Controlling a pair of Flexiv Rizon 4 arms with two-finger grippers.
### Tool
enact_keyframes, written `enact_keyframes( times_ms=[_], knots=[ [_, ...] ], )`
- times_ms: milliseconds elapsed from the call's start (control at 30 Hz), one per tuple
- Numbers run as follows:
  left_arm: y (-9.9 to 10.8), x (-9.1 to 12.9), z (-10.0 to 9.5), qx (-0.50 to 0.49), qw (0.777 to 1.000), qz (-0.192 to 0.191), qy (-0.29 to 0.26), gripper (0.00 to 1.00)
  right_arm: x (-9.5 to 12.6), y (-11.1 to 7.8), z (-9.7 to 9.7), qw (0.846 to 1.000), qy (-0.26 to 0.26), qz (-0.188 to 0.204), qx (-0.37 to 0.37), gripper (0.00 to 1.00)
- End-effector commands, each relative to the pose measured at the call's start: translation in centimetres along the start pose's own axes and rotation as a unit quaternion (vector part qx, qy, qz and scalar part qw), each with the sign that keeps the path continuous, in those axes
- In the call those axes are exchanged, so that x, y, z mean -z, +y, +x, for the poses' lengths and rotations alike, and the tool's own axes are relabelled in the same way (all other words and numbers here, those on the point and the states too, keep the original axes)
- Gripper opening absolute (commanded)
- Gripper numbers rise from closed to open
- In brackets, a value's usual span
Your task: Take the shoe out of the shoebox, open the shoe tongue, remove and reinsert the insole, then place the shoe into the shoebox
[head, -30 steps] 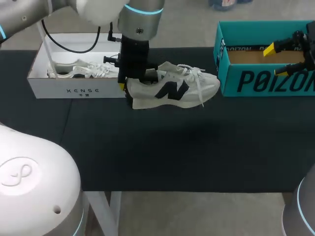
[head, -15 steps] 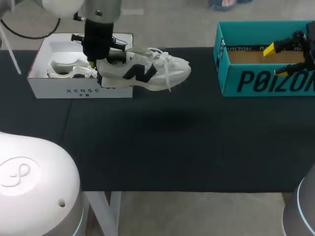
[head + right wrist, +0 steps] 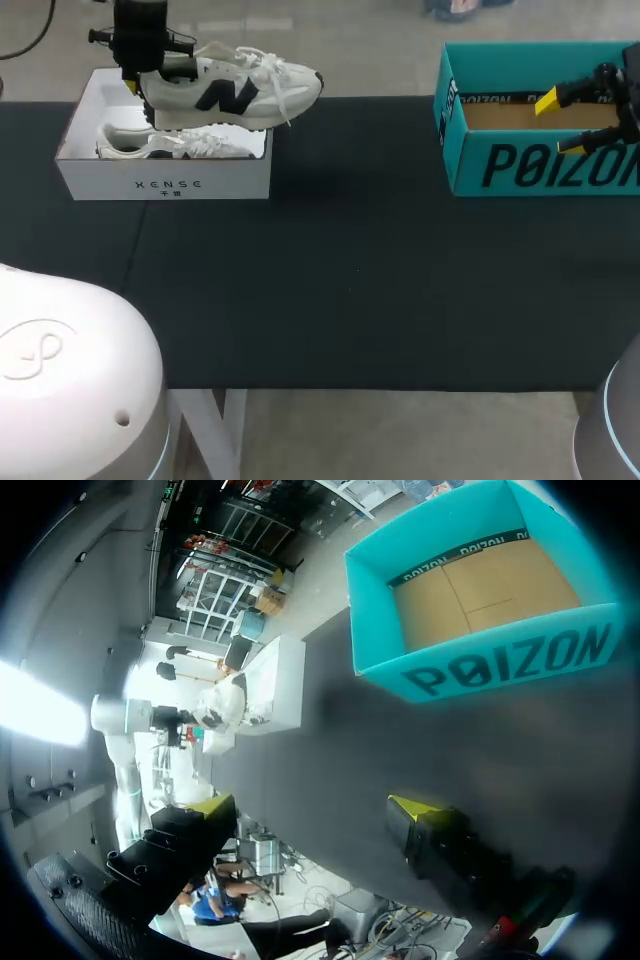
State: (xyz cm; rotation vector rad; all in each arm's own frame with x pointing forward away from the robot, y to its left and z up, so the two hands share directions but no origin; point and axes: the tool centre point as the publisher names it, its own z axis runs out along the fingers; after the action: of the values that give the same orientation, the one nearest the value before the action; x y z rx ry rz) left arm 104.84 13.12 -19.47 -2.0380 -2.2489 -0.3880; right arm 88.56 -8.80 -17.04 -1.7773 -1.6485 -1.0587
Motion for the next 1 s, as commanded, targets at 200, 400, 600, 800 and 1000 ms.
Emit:
enact_keyframes(
  times_ms=[200, 400, 600, 800, 1000],
  knots=[
    [4.6, 0.0, 2.1, 0.02, 1.0, 0.019, -0.012, 0.0, 0.0, 0.0, 0.0, 1.0, -0.001, 0.0, 0.0, 1.0],
    [4.6, 0.0, 2.1, 0.02, 1.0, 0.019, -0.012, 0.0, 0.0, 0.0, 0.0, 1.0, -0.001, 0.0, 0.0, 1.0],
    [4.6, 0.0, 2.1, 0.02, 1.0, 0.019, -0.012, 0.0, 0.0, 0.0, 0.0, 1.0, -0.001, 0.0, 0.0, 1.0],
    [4.6, 0.0, 2.1, 0.02, 1.0, 0.019, -0.012, 0.0, 0.0, 0.0, 0.0, 1.0, -0.001, 0.0, 0.0, 1.0],
    [4.6, -1.5, 1.6, -0.015, 1.0, 0.012, 0.011, 0.0, 0.0, 0.0, 0.0, 1.0, -0.001, 0.0, 0.0, 1.0]
  ],
)
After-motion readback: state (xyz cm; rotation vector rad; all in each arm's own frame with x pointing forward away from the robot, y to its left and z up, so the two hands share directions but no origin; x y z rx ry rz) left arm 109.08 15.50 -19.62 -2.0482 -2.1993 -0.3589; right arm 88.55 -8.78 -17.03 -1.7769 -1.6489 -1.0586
